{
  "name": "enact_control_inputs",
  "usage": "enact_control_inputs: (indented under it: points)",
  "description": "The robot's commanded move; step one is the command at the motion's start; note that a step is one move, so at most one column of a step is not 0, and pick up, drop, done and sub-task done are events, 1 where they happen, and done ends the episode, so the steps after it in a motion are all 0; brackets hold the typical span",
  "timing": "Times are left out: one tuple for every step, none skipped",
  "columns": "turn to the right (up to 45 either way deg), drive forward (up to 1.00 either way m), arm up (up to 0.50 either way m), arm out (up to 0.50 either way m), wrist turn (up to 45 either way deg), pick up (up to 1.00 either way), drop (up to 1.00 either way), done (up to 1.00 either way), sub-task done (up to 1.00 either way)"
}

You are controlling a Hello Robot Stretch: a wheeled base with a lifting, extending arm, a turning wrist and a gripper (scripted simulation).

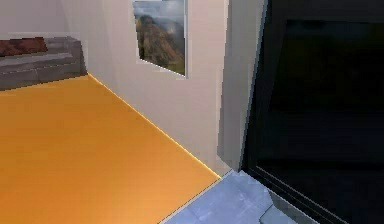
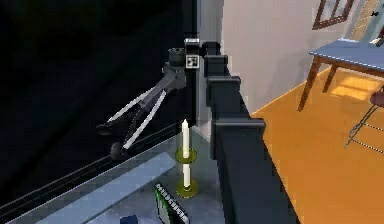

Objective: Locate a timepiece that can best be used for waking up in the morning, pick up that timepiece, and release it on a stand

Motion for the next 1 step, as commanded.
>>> enact_control_inputs:
  points:
    - [0.0, 0.0, 0.0, -0.1, 0.0, 0.0, 0.0, 0.0, 0.0]
